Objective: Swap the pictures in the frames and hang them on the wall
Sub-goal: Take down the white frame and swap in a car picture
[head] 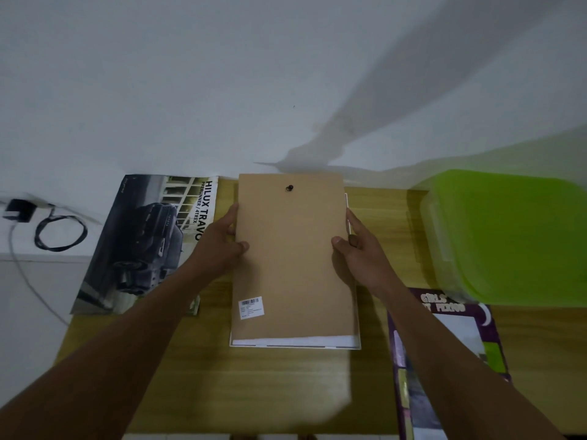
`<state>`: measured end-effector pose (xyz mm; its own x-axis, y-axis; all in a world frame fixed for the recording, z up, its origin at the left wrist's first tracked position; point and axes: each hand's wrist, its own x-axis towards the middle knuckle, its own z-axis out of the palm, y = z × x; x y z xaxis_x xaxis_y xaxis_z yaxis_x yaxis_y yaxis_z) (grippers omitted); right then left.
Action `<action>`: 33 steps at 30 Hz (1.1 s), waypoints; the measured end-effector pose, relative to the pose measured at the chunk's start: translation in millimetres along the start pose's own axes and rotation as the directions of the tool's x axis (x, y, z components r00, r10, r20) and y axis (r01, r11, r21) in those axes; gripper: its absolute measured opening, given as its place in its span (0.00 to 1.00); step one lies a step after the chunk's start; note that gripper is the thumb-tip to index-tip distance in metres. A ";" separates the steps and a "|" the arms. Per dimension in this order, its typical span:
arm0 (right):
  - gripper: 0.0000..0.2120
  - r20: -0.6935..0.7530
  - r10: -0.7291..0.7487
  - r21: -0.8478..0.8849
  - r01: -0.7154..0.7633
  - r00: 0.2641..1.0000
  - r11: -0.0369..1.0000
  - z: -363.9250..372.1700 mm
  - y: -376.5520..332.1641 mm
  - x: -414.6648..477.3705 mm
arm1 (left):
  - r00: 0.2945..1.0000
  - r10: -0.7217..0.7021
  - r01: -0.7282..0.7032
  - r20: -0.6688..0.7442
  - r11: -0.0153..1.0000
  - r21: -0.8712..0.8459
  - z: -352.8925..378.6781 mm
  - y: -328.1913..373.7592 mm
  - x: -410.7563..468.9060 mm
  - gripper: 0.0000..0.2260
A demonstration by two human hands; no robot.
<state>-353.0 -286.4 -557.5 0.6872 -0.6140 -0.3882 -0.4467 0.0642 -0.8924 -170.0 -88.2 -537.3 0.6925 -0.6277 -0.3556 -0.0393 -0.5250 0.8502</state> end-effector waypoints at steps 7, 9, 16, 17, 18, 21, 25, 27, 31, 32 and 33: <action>0.27 -0.007 -0.009 0.027 0.009 1.000 1.000 -8.4 -15.2 -12.7 | 0.999 0.022 -0.025 -0.042 0.997 -0.068 -4.1 12.5 -8.1 0.36; 0.25 -0.009 0.003 0.073 -0.002 1.000 0.997 -8.8 -15.1 -17.8 | 0.997 0.024 -0.031 -0.067 0.994 -0.103 -5.8 16.7 -11.9 0.34; 0.25 -0.058 0.004 0.098 0.001 0.998 0.995 -11.9 -23.5 -35.0 | 0.998 -0.017 0.004 -0.053 0.973 -0.232 -16.9 24.7 -28.4 0.26; 0.24 -0.076 0.008 0.102 -0.001 0.997 0.995 -11.5 -24.0 -37.4 | 0.998 -0.023 0.010 -0.050 0.969 -0.249 -17.5 25.7 -30.6 0.26; 0.23 -0.100 0.013 0.107 -0.002 0.995 0.994 -11.7 -24.5 -40.9 | 0.998 -0.031 0.018 -0.046 0.965 -0.263 -17.8 28.1 -34.0 0.26; 0.21 -0.153 0.019 0.100 -0.004 0.988 0.995 -13.6 -28.8 -52.9 | 0.998 -0.067 0.065 0.004 0.958 -0.278 -18.0 38.6 -44.2 0.27; 0.22 -0.165 0.017 0.091 -0.002 0.986 0.996 -31.9 -40.6 -77.2 | 0.990 -0.052 0.079 0.131 0.975 -0.209 -20.7 56.3 -59.7 0.32; 0.27 -0.142 0.015 0.058 -0.007 0.990 0.998 -48.2 -47.7 -90.4 | 0.988 -0.037 0.071 0.149 0.972 -0.226 -17.1 70.9 -66.0 0.34; 0.30 -0.150 0.009 0.060 0.000 0.989 0.998 -89.8 -58.7 -114.1 | 0.985 -0.002 0.051 0.174 0.959 -0.279 6.6 108.4 -76.2 0.34; 0.30 -0.165 0.009 0.057 0.000 0.986 0.998 -102.2 -59.8 -118.0 | 0.983 0.010 0.044 0.183 0.956 -0.289 15.9 115.9 -76.2 0.34; 0.30 -0.178 0.013 0.048 -0.005 0.984 0.999 -114.8 -59.0 -120.7 | 0.981 0.021 0.037 0.192 0.956 -0.290 26.9 122.4 -75.5 0.34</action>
<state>-475.4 -306.4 -431.6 0.5680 -0.7436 -0.3527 -0.4219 0.1049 -0.9006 -246.4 -120.6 -416.8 0.5400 -0.7373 -0.4060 0.1970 -0.3582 0.9126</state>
